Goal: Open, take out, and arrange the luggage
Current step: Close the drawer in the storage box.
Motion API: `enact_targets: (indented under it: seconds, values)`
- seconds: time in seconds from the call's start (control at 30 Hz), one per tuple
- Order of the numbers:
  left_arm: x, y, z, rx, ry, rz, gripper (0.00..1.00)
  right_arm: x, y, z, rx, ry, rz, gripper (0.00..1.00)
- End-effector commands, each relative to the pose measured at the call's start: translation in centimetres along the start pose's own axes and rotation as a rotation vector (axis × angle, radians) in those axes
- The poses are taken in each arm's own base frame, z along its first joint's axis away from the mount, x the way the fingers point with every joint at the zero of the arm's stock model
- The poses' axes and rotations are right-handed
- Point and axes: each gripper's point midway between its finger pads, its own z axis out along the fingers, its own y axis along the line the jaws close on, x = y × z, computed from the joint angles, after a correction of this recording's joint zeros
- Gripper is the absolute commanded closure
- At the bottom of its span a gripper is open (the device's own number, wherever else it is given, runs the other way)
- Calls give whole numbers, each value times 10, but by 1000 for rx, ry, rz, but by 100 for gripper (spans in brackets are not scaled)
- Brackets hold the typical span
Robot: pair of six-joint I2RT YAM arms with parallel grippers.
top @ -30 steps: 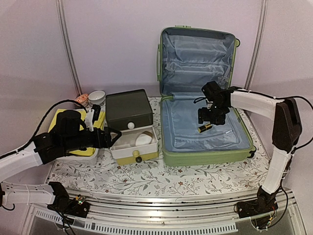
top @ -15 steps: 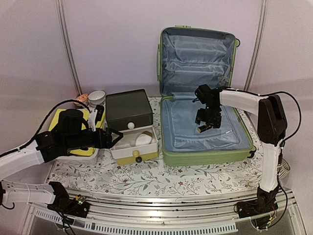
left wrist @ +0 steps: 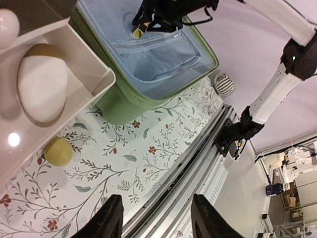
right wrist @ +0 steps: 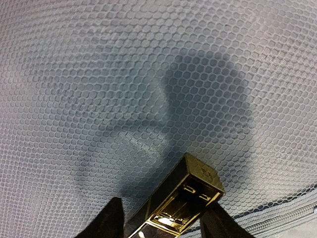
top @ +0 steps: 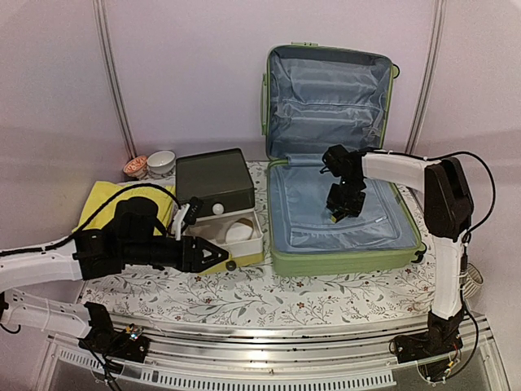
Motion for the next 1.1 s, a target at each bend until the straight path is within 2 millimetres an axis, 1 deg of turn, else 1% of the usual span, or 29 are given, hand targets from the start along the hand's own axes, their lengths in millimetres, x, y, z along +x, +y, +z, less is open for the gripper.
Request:
enact_targets:
  seconds: [0.0,0.07,0.13,0.2,0.27,0.37,0.4,0.5,0.63,0.7,0.83,0.93,1.0,1.07]
  values:
    - [37,13,17,-50,36,-101,55,-7,9,4,-34,-9,31,56]
    - [49,20,23,-93,37,-127,61,-8,9,3,-37,-10,26,59]
    - [57,31,26,-150,25,-150,69,-8,10,4,-42,-13,23,65]
    - [60,42,28,-185,4,-173,75,-7,11,7,-44,-9,17,67]
    - [63,51,28,-195,-27,-199,83,-7,12,7,-49,-6,15,72]
    - [66,68,26,-225,-71,-233,99,-8,13,2,-64,-18,18,73]
    - [66,75,25,-244,-77,-241,100,-10,13,0,-71,-25,19,73]
    - [64,98,24,-321,-89,-258,100,-10,13,-6,-98,-41,22,74]
    - [51,124,21,-418,-159,-258,100,-10,13,-10,-116,-53,20,74]
    - [36,130,21,-423,-216,-254,100,-11,14,-11,-123,-56,20,74]
    - [13,143,23,-464,-266,-244,100,-12,15,-13,-130,-59,12,75]
    - [-6,149,24,-509,-307,-232,100,-12,15,-14,-131,-60,8,75]
    - [-13,156,22,-553,-339,-242,100,-12,15,-14,-131,-60,6,75]
    - [-22,156,24,-543,-366,-238,100,-12,15,-14,-131,-60,4,75]
